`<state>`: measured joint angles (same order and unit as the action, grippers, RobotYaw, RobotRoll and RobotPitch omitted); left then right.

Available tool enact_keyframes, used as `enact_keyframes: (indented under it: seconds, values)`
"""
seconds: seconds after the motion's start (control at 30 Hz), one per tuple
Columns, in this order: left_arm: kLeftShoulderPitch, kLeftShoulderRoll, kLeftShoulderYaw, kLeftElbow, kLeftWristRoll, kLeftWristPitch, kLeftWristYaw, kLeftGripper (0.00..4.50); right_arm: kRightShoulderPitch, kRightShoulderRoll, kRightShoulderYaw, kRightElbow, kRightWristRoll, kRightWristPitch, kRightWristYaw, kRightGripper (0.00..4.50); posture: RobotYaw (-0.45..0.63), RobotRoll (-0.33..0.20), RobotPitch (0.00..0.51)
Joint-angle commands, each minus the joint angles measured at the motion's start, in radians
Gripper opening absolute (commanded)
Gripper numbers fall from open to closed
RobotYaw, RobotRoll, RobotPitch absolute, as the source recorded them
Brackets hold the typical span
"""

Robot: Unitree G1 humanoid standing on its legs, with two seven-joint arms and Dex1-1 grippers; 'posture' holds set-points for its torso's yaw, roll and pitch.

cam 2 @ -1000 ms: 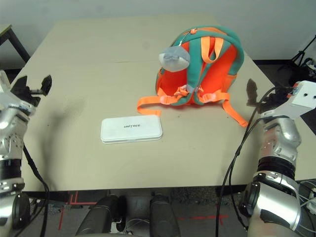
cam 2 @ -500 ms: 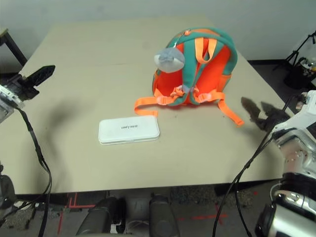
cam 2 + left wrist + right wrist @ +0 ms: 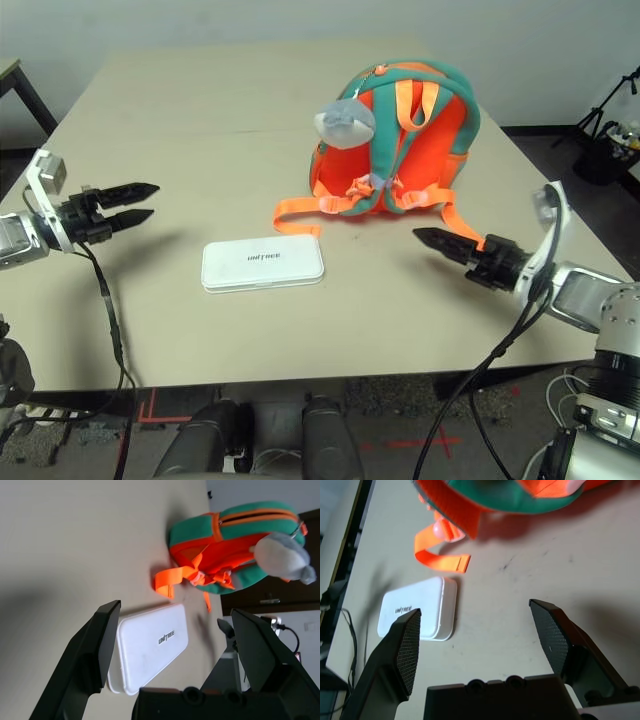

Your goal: Put the pencil case into the backpack and zip it.

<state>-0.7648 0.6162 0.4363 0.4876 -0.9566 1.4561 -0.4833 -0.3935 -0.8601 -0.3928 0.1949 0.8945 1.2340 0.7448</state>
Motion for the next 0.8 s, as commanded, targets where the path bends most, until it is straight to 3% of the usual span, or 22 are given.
enact_keyframes:
  seconds: [0.03, 0.13, 0.23, 0.63, 0.8]
  values:
    - [-0.011, 0.015, -0.064, 0.007, 0.046, 0.013, -0.044, 4.5, -0.026, 0.024, 0.078, 0.024, -0.042, -0.014, 0.027, 4.44, -0.04, 0.0, 0.104]
    - [-0.014, 0.021, -0.087, 0.009, 0.06, 0.025, -0.069, 4.5, -0.039, 0.034, 0.116, 0.032, -0.072, -0.03, 0.042, 4.44, -0.03, 0.0, 0.11]
    - [-0.006, 0.021, -0.114, -0.005, 0.074, 0.043, -0.089, 4.5, -0.064, 0.059, 0.145, 0.058, -0.102, -0.052, 0.044, 3.9, -0.03, 0.0, 0.114]
    - [0.006, -0.023, -0.173, -0.027, 0.113, 0.046, -0.135, 4.5, -0.141, 0.152, 0.263, 0.145, -0.234, -0.152, 0.066, 0.15, -0.03, 0.0, 0.12]
    - [-0.006, -0.026, -0.2, -0.006, 0.141, 0.019, -0.16, 4.5, -0.165, 0.175, 0.306, 0.18, -0.289, -0.19, 0.085, 0.03, -0.03, 0.0, 0.12]
